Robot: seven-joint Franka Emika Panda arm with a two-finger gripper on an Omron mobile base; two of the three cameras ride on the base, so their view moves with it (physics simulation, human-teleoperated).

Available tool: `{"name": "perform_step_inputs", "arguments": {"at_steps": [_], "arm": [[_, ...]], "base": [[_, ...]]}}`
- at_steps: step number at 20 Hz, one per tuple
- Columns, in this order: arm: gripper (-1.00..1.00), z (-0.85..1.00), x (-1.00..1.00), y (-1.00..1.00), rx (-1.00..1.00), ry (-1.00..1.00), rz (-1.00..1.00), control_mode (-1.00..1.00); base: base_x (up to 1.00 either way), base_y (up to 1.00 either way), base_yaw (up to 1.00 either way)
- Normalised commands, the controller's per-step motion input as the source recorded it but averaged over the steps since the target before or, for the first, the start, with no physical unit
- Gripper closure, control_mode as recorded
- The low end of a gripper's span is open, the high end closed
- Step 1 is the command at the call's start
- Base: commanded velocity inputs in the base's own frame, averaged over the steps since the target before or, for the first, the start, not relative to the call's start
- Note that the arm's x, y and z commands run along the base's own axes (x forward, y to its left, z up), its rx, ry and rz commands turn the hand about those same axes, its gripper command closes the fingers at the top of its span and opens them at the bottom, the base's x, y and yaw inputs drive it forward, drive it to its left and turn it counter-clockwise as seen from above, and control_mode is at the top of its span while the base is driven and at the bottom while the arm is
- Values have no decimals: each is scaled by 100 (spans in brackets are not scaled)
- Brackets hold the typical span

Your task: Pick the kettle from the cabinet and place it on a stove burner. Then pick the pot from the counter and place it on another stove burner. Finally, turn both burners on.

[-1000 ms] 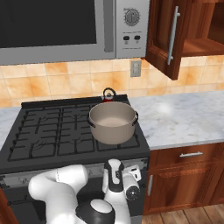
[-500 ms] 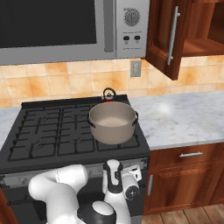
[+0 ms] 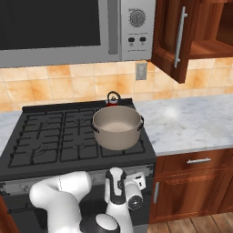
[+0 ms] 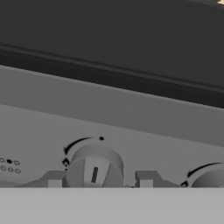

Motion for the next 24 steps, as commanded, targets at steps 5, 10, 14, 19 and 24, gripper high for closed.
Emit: {"name": "perform_step_inputs", "arguments": {"at_steps": [5, 10, 14, 19, 24], "arm": [[100, 12, 0, 9, -1, -1, 0, -100], [100, 0, 0, 0, -7, 0, 0, -100], [100, 0, 0, 0, -27, 0, 0, -100], [100, 0, 0, 0, -29, 0, 0, -100], [100, 0, -2, 0, -29, 0, 0, -100]], "base": [[0, 0, 0], [0, 0, 0], [0, 0, 0], [0, 0, 0], [0, 0, 0]]}}
